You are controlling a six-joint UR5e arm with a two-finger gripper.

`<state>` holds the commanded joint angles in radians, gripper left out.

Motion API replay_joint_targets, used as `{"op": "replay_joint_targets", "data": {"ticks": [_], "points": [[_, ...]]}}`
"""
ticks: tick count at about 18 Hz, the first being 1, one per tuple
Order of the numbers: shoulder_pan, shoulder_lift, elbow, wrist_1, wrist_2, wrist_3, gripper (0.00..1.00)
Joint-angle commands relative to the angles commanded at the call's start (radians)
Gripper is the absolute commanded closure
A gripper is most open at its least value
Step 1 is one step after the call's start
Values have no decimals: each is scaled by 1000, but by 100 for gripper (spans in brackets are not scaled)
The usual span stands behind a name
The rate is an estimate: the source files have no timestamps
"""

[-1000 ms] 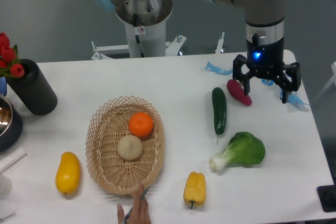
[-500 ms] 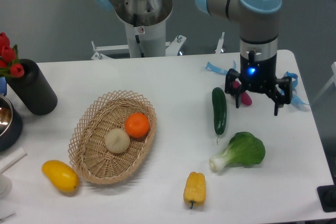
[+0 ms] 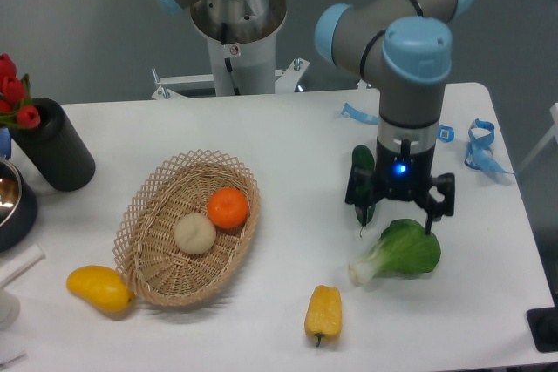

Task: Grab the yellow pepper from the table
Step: 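Move the open gripper over the small yellow bell pepper, then lower the gripper around the yellow pepper and close it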

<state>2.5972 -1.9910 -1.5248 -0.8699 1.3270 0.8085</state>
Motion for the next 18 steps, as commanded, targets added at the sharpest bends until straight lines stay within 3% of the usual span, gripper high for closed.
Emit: {"op": "replay_joint_targets", "data": {"ticks": [3, 6, 10, 18], "points": [[-67, -75, 0, 5, 0, -6, 0], [-88, -112, 12, 11, -2, -35, 0], [-123, -206, 86, 23, -8, -147, 0], [-128, -233, 75, 55, 0, -141, 0]]}}
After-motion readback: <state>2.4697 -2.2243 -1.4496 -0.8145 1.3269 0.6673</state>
